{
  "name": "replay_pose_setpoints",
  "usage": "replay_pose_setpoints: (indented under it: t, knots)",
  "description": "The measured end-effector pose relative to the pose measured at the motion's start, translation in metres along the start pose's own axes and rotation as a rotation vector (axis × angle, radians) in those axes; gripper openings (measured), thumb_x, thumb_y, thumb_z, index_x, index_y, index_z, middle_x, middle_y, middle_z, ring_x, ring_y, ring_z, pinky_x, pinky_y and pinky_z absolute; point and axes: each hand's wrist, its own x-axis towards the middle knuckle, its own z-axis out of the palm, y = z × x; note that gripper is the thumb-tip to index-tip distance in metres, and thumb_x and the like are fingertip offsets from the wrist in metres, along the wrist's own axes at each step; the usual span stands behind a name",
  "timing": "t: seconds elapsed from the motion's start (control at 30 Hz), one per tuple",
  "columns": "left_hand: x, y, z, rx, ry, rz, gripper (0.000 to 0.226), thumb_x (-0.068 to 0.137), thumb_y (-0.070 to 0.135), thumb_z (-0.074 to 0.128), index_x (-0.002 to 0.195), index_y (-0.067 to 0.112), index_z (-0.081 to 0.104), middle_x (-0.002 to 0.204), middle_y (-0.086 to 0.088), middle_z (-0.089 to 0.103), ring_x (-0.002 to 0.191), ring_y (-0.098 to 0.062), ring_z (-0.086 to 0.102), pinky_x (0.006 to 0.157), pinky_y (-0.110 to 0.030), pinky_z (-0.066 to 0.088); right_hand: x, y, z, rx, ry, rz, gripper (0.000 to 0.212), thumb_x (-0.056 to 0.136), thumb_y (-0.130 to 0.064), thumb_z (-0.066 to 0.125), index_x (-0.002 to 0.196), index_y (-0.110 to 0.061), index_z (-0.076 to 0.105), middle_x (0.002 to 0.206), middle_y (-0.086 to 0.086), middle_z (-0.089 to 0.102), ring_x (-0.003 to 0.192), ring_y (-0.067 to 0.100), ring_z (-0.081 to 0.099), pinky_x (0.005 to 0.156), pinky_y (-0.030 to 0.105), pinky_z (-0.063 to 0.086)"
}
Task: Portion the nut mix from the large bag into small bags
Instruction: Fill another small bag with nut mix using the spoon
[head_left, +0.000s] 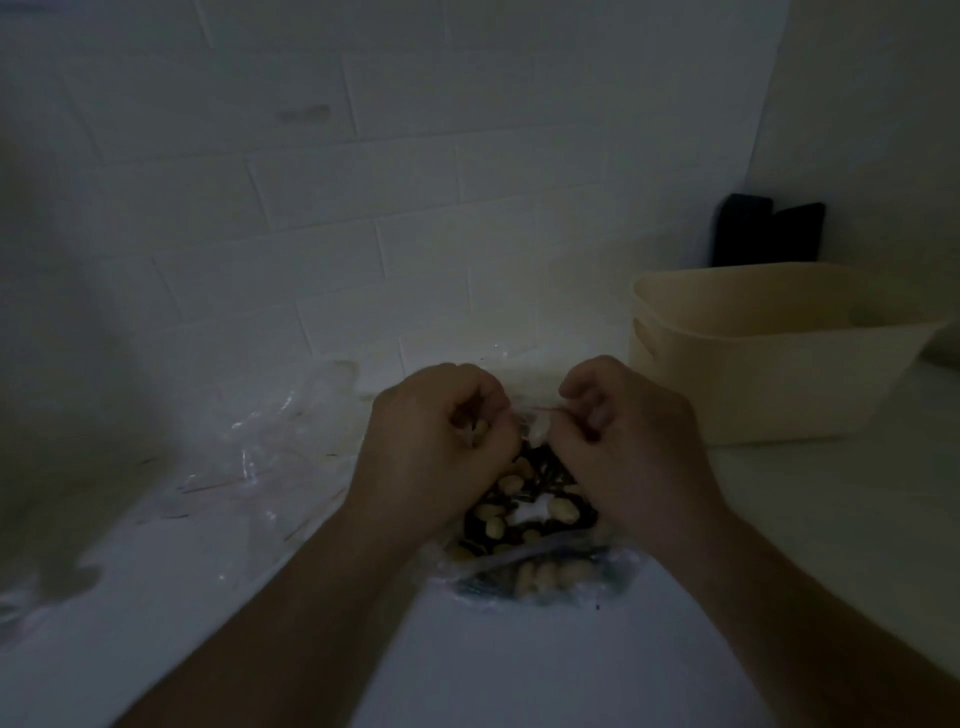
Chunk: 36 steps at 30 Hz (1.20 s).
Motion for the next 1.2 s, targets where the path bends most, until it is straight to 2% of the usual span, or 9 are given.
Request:
replay_pose_setpoints:
  t: [0.1,0.17,0.23,0.47,0.7,0.87,1.0,1.1,1.2]
  knots:
    - [0.001,0.001,-0.002,-0.006,-0.034,0.199,0.028,0.074,0.021,0.070,0.101,0.015,0.069,0.111,0.004,0.067,0.110,-0.013,0.060,0.098,-0.033,0.045,0.000,-0.003,0.000,0.221,-0.078,0.150,0.018,0.085,-0.022,0.076,0.077,-0.029,0.061,0.066,-0.012,0.067,0.066,0.002,0.066,0.059,0.013,0.048]
    - [0.001,-0.003,0.000,0.000,-0.136,0.301,0.058,0.071,0.020,0.081,0.126,0.009,0.066,0.135,-0.002,0.063,0.137,-0.016,0.051,0.116,-0.037,0.035,0.000,-0.010,-0.002,0.462,-0.193,0.272,0.017,0.087,-0.017,0.077,0.080,-0.025,0.065,0.070,-0.006,0.073,0.063,0.009,0.070,0.057,0.027,0.056]
    - [-0.002,-0.007,0.003,0.019,-0.219,0.291,0.081,0.071,0.029,0.089,0.142,0.009,0.057,0.144,0.001,0.058,0.149,-0.018,0.040,0.122,-0.045,0.031,0.001,-0.014,-0.005,0.608,-0.262,0.346,0.014,0.088,-0.010,0.076,0.088,-0.018,0.065,0.070,0.001,0.075,0.058,0.014,0.071,0.053,0.026,0.053]
    - [-0.003,-0.008,0.003,-0.061,-0.286,0.141,0.072,0.076,0.041,0.089,0.139,0.019,0.062,0.126,0.010,0.069,0.115,-0.007,0.065,0.097,-0.035,0.053,0.003,-0.011,-0.012,0.659,-0.296,0.311,0.023,0.088,-0.005,0.074,0.097,-0.020,0.059,0.069,0.009,0.075,0.059,0.025,0.071,0.059,0.035,0.055]
    - [0.000,-0.011,-0.005,-0.288,-0.218,-0.148,0.043,0.076,0.026,0.088,0.110,0.032,0.064,0.110,0.013,0.073,0.108,-0.009,0.070,0.092,-0.040,0.059,0.014,0.015,-0.028,0.387,-0.257,0.214,0.014,0.093,-0.038,0.070,0.084,-0.028,0.065,0.066,-0.004,0.069,0.056,0.012,0.062,0.059,0.031,0.050]
    - [0.004,-0.023,-0.014,-0.371,-0.189,-0.237,0.052,0.077,0.025,0.089,0.122,0.031,0.064,0.118,0.010,0.073,0.111,-0.011,0.070,0.100,-0.041,0.058,0.017,0.050,-0.067,-0.199,-0.657,0.110,0.033,0.081,-0.037,0.080,0.068,-0.026,0.052,0.062,-0.009,0.054,0.057,0.003,0.044,0.058,0.011,0.039]
    - [0.008,-0.031,-0.017,-0.457,-0.279,-0.326,0.062,0.067,0.038,0.091,0.125,0.033,0.068,0.117,0.004,0.076,0.110,-0.019,0.073,0.104,-0.047,0.057,0.014,0.051,-0.067,-0.256,-0.818,0.096,0.042,0.070,-0.034,0.089,0.075,-0.022,0.050,0.069,-0.014,0.059,0.059,0.006,0.047,0.056,0.021,0.040]
    - [0.007,-0.031,-0.017,-0.419,-0.410,-0.367,0.068,0.070,0.025,0.097,0.130,0.031,0.065,0.115,0.009,0.076,0.108,-0.013,0.074,0.102,-0.043,0.058,0.014,0.054,-0.064,-0.287,-0.832,0.022,0.036,0.073,-0.028,0.084,0.078,-0.024,0.049,0.084,-0.008,0.062,0.066,0.011,0.052,0.059,0.028,0.040]
    - [0.006,-0.029,-0.017,-0.384,-0.478,-0.390,0.055,0.074,0.018,0.094,0.121,0.028,0.068,0.112,0.009,0.077,0.106,-0.011,0.074,0.100,-0.042,0.059,0.016,0.050,-0.068,-0.111,-0.822,0.075,0.025,0.083,-0.011,0.072,0.088,-0.033,0.061,0.073,0.002,0.063,0.058,0.007,0.047,0.060,0.027,0.040]
